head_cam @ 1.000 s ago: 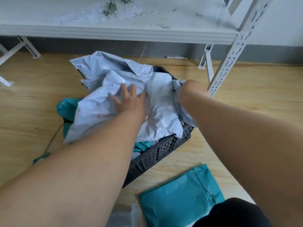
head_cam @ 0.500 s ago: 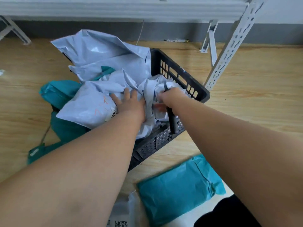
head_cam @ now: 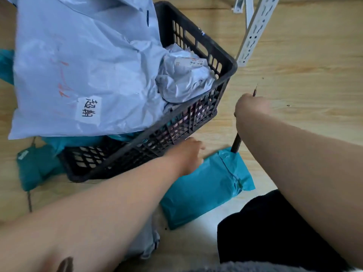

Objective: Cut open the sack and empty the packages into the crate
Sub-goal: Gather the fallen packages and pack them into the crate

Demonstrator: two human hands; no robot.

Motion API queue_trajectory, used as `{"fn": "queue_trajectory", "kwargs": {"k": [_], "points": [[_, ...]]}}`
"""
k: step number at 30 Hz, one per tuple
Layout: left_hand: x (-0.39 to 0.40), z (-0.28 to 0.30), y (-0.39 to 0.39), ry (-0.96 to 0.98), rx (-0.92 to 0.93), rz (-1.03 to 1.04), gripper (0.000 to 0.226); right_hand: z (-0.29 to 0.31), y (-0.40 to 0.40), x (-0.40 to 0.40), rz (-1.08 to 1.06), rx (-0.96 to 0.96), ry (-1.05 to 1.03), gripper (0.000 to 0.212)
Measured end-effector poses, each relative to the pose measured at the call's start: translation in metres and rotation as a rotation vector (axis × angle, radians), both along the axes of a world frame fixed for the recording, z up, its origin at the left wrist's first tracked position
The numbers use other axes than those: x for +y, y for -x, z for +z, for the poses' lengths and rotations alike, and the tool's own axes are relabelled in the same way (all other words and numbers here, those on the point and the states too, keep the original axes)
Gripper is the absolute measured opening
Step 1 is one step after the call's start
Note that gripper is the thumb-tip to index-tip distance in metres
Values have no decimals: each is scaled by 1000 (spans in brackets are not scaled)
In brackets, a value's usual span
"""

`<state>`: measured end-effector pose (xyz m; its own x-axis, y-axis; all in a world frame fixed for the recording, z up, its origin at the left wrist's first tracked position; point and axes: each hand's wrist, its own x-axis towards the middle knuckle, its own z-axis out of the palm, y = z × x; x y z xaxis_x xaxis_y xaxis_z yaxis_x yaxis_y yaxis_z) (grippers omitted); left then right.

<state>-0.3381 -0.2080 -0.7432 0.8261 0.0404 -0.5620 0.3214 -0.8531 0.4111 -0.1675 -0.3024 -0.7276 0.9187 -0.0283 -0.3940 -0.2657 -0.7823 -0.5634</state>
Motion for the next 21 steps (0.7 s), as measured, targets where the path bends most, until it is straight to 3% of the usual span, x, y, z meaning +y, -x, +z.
{"fn": "queue_trajectory", "kwargs": {"k": [3,6,8,10,14,18,21], "points": [[3,-29,8,5,230,2,56,-36,12,3,501,365,428,25],[2,-34,10,-9,292,10,55,-34,52,16,1054,411,723,23],[3,-33,12,-26,329,-6,52,-50,73,16,1251,346,803,29],[6,-32,18,-56,432,-68,56,-72,87,15,1382,373,889,49],[10,-37,37,-79,571,-79,59,-93,101,15,1556,366,993,62],[14,-41,46,-56,538,28,52,-105,108,21,1697,411,1114,61],[16,-41,47,-89,483,76,54,-90,105,30,1681,411,1053,45]]}}
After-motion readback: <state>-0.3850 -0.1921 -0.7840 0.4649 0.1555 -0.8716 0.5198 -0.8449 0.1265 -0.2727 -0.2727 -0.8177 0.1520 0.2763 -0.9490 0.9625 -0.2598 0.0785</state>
